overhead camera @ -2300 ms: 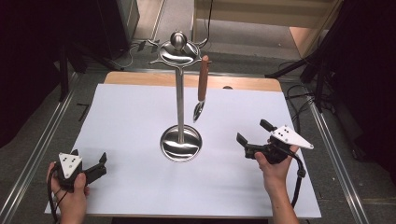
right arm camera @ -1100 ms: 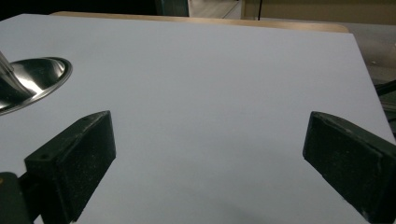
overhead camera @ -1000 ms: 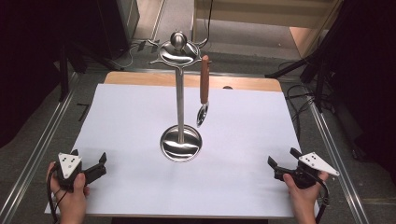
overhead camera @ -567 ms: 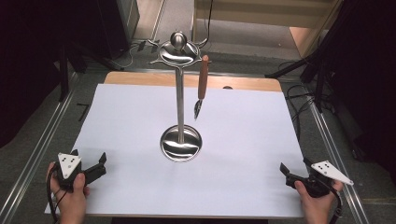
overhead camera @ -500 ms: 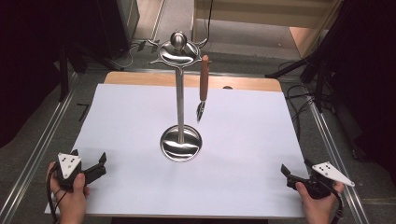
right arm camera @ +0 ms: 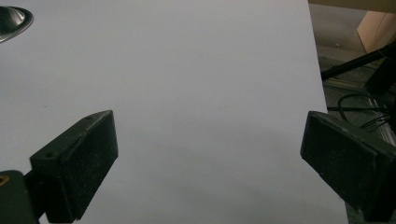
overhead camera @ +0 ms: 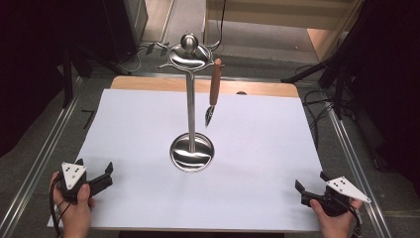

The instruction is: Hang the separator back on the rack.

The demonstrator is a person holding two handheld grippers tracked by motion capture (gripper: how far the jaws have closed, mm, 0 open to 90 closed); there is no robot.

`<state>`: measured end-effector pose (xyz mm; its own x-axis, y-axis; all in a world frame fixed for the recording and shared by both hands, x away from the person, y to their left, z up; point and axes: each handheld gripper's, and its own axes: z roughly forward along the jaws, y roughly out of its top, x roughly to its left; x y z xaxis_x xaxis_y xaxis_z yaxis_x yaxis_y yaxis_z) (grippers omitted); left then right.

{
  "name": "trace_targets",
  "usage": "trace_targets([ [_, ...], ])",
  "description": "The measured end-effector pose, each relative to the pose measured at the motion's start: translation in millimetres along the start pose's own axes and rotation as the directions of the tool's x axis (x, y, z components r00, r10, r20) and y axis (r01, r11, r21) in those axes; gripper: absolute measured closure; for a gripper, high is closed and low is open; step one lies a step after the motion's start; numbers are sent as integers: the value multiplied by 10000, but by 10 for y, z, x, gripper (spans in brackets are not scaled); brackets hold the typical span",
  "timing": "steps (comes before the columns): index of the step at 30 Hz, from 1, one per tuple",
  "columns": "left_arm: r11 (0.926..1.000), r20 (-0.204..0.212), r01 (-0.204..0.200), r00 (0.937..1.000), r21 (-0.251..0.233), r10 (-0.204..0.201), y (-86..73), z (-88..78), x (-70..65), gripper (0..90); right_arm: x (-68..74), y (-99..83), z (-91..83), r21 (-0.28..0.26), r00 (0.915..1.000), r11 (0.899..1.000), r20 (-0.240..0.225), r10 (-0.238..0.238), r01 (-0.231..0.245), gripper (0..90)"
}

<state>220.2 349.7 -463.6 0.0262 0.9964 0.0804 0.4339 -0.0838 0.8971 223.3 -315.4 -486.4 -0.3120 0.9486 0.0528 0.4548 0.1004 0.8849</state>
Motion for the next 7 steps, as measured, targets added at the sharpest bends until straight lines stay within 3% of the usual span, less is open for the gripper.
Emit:
trace_targets([
  [7,10000,40,-26,10000,72,26,4,11,1,96,-2,2,14,29,10000,10000,7,-65,65,42],
])
